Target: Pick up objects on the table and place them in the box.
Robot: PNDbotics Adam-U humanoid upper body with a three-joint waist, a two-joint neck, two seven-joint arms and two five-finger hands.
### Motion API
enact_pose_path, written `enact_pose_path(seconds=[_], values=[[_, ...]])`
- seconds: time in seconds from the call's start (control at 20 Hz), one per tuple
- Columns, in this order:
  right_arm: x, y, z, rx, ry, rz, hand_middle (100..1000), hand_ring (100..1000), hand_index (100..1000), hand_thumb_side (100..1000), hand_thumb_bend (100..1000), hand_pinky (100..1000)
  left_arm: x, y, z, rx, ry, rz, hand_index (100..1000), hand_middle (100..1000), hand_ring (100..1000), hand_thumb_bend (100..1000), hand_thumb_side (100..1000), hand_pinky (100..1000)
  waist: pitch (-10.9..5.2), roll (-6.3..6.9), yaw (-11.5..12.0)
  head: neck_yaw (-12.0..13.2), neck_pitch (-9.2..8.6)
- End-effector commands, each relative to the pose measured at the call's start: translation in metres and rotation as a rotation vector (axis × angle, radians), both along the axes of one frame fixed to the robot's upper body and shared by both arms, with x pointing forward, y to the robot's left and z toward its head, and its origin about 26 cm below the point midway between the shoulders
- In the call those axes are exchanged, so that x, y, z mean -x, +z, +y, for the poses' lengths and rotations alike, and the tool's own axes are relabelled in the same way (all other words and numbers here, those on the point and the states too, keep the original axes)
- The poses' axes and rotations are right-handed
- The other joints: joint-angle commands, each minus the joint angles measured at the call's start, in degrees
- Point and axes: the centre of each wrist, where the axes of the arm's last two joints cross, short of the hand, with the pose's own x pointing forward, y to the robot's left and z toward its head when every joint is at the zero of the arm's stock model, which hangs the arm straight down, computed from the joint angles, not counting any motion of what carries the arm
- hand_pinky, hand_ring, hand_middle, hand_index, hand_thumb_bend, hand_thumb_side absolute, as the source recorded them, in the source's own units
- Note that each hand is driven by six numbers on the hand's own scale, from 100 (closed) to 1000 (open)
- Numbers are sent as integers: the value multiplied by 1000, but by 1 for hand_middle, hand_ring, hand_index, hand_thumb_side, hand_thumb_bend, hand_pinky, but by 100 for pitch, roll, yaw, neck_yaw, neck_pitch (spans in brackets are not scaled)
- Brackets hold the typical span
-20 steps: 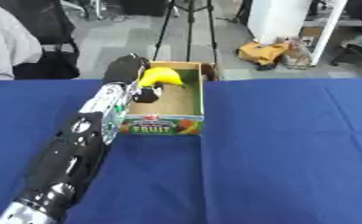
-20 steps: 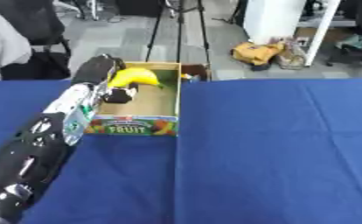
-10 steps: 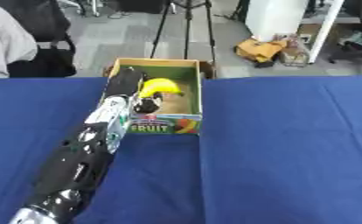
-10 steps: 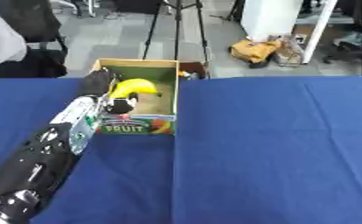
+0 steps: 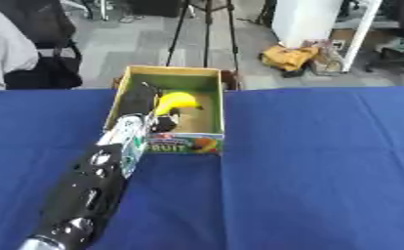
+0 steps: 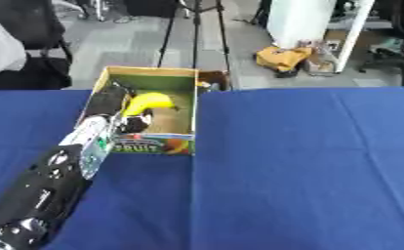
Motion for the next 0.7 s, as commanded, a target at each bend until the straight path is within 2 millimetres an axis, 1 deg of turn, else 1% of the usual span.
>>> enact_pose_path(seconds=[0.05, 0.1, 0.2, 0.25, 0.35, 0.45, 0.55, 0.65, 0.7], values=[[1, 7, 1, 24, 1, -25, 535, 915, 945, 1000, 100, 893, -1, 18, 6, -32, 16, -43, 624, 437, 473, 226, 405, 183, -81, -14, -13, 26, -107], [1, 7, 1, 25, 1, -25, 535, 915, 945, 1000, 100, 893, -1, 18, 6, -40, 16, -42, 631, 443, 477, 231, 409, 188, -71, -11, -12, 26, -113], [1, 6, 2, 28, 1, -24, 534, 915, 945, 1000, 100, 893, -1, 19, 5, -52, 15, -30, 677, 476, 492, 257, 426, 209, -58, -3, -7, 26, -115], [1, 6, 2, 29, 1, -23, 533, 915, 945, 1000, 100, 894, -1, 19, 5, -59, 13, -23, 712, 506, 506, 280, 437, 224, -54, 1, -6, 23, -113], [1, 6, 2, 31, 1, -21, 533, 916, 946, 1000, 100, 894, -1, 21, 5, -70, 8, -13, 746, 540, 539, 297, 452, 241, -49, 7, -6, 15, -108], [1, 6, 2, 31, 1, -21, 533, 916, 946, 1000, 100, 894, 0, 23, 4, -74, 5, -10, 808, 587, 583, 302, 461, 266, -48, 10, -8, 18, -106], [1, 6, 2, 31, 2, -20, 533, 916, 946, 1000, 100, 895, 0, 26, 4, -77, 4, -17, 852, 622, 602, 297, 465, 271, -52, 12, -7, 17, -105], [1, 6, 2, 31, 2, -18, 533, 916, 946, 1000, 100, 895, 1, 29, 2, -78, 3, -28, 899, 640, 612, 296, 469, 278, -58, 14, -6, 16, -106], [1, 6, 2, 32, 3, -17, 533, 916, 946, 1000, 100, 895, 1, 30, 2, -79, 3, -34, 899, 640, 612, 292, 468, 278, -61, 16, -7, 16, -106]])
